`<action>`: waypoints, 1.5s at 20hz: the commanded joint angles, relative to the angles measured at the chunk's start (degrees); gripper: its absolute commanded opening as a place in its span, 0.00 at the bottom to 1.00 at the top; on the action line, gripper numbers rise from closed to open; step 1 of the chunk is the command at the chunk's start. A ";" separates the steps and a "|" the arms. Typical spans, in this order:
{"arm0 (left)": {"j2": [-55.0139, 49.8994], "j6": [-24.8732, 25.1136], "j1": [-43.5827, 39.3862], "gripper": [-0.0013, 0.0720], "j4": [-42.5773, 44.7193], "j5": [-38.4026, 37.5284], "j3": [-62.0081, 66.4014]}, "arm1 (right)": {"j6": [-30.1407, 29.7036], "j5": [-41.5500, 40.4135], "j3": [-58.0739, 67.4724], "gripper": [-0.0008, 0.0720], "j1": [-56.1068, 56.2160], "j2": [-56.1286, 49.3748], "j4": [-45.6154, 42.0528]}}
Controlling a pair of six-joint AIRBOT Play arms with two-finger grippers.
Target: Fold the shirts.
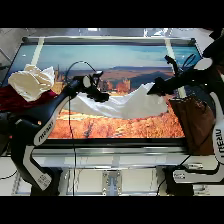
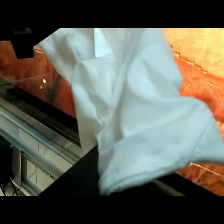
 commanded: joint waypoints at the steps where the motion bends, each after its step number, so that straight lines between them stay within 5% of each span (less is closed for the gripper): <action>1: -1.11 5.31 -7.56 0.03 -7.21 1.38 0.02 | 2.75 6.38 0.11 0.02 -2.91 5.40 -6.62; 9: -3.30 6.84 -15.08 0.03 -13.27 7.61 0.07 | 3.85 3.08 4.39 0.02 4.76 5.88 -4.48; 14: 4.52 6.80 -4.59 0.03 -3.26 2.78 0.24 | 7.23 -6.82 5.07 0.02 15.82 4.44 -4.26; 17: 13.11 6.80 7.41 0.03 0.26 -5.25 0.22 | 9.33 -20.00 5.07 0.02 25.11 0.11 -4.00; 21: 22.82 6.80 19.85 0.03 -0.74 -8.20 0.22 | 9.68 -48.98 5.07 0.03 39.43 -9.77 6.45; 22: 24.68 6.80 21.90 0.03 -0.74 -8.20 0.22 | 9.46 -57.86 5.09 0.19 42.86 -11.72 10.47; 23: 26.12 6.80 23.41 0.03 -0.72 -8.22 0.22 | 9.46 -64.83 5.40 0.60 45.70 -12.98 12.85; 24: 27.36 6.80 24.68 0.03 -0.72 -8.26 0.22 | 9.49 -69.83 6.27 0.89 48.11 -13.84 13.51; 27: 29.40 6.80 26.38 0.03 -0.72 -8.41 0.22 | 9.33 -69.42 9.33 0.87 48.57 -13.66 5.92; 30: 29.53 6.82 26.34 0.03 -0.74 -9.92 0.13 | 9.81 -48.96 11.63 0.87 39.78 -12.28 -10.21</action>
